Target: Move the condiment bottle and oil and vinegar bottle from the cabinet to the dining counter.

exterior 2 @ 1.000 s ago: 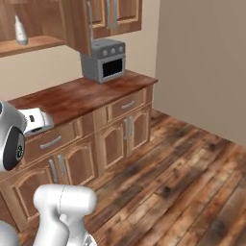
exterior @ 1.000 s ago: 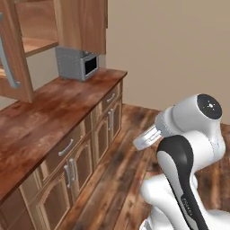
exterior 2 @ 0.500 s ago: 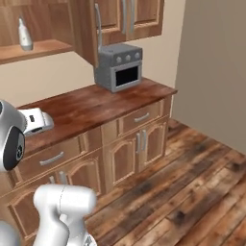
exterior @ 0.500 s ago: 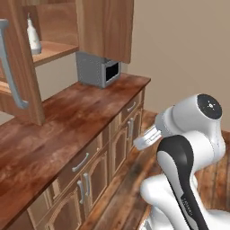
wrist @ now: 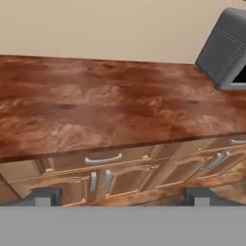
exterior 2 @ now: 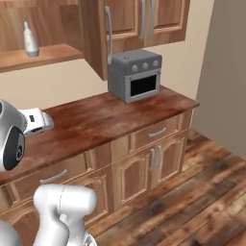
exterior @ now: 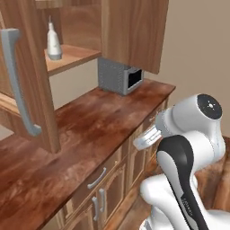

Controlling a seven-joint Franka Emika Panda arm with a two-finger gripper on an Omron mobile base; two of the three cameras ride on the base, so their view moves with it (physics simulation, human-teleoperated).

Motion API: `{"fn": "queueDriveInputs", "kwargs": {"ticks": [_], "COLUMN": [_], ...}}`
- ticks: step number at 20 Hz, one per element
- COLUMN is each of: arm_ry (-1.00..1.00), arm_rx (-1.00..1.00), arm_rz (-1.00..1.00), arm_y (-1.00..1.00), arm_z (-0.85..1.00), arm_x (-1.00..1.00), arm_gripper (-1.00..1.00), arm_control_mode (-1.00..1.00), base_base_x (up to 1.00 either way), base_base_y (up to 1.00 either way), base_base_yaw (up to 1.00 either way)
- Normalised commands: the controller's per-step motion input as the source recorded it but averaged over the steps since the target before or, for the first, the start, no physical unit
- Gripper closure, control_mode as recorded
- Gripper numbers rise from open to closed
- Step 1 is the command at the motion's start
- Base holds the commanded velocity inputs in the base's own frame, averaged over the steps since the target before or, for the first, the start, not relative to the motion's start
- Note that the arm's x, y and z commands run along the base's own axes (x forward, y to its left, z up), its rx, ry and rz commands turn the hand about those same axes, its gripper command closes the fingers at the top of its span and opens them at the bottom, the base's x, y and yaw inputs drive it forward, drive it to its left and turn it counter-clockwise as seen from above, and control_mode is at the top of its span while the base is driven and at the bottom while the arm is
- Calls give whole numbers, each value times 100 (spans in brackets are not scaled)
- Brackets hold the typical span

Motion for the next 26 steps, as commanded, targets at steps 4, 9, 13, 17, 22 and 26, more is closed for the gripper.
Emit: {"fn": "queueDriveInputs", "kwargs": {"ticks": [4,9,13,17,22,26], "arm_ry": [0,0,0,0,0,0], "arm_rx": [0,0,0,0,0,0], "arm_rz": [0,0,0,0,0,0], "arm_y": [0,0,0,0,0,0], "arm_z": [0,0,0,0,0,0], "arm_x": [0,0,0,0,0,0], "arm_gripper": [-100,-100,-100,-100,-100,-100], "arm_control_mode": [100,100,100,100,100,100], "base_base_x": [69,64,56,53,57,61], "base_base_y": [6,0,-2,-1,0,0], "base_base_yaw": [23,19,17,20,23,24]}}
